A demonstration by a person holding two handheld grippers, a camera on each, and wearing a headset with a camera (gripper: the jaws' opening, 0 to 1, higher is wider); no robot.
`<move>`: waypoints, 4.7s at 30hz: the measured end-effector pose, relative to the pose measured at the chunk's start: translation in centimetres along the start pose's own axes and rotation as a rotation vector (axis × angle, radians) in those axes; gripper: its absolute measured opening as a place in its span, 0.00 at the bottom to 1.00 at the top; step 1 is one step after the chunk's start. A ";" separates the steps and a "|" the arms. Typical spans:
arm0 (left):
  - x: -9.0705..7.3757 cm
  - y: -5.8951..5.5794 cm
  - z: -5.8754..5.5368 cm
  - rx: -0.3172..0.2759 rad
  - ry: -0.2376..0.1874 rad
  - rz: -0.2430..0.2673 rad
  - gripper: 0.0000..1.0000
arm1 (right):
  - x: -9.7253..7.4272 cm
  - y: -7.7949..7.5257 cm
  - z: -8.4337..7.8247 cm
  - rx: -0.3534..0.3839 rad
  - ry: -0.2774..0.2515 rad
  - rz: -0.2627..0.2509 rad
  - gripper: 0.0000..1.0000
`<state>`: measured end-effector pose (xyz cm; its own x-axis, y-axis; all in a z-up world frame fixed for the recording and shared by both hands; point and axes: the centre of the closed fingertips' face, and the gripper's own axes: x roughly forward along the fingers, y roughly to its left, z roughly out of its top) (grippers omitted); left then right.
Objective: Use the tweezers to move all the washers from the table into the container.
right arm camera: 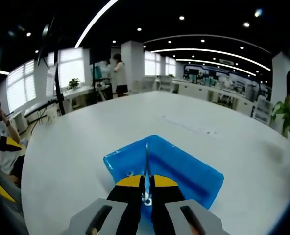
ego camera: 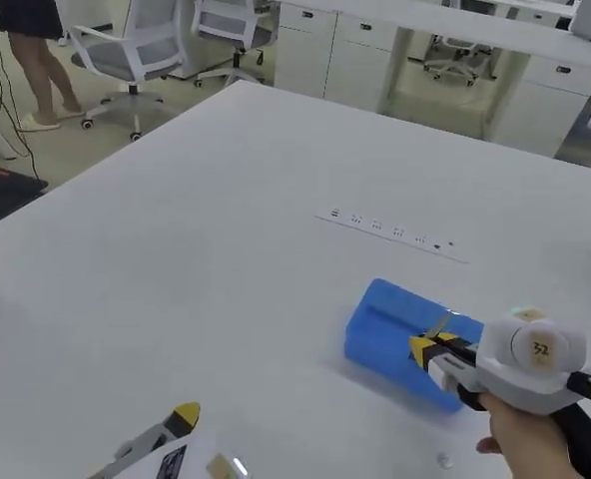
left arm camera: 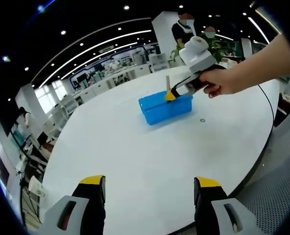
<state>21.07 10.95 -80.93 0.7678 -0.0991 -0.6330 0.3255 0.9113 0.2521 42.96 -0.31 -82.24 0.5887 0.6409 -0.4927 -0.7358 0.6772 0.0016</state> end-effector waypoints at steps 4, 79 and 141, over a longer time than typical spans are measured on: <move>0.1 0.0 -0.1 0.001 0.006 0.002 0.75 | 0.3 -0.1 -0.2 -0.001 0.004 0.003 0.02; -0.4 0.0 0.3 0.014 -0.015 0.015 0.75 | -9.8 1.9 -5.8 0.069 0.017 -0.011 0.03; -0.6 0.4 0.9 -0.005 -0.050 0.024 0.75 | -8.0 -1.3 2.8 -0.069 -0.083 -0.072 0.02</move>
<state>21.22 11.03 -79.77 0.8020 -0.0965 -0.5895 0.3037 0.9156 0.2634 40.13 -5.25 -75.82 0.6646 0.6211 -0.4154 -0.7102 0.6978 -0.0928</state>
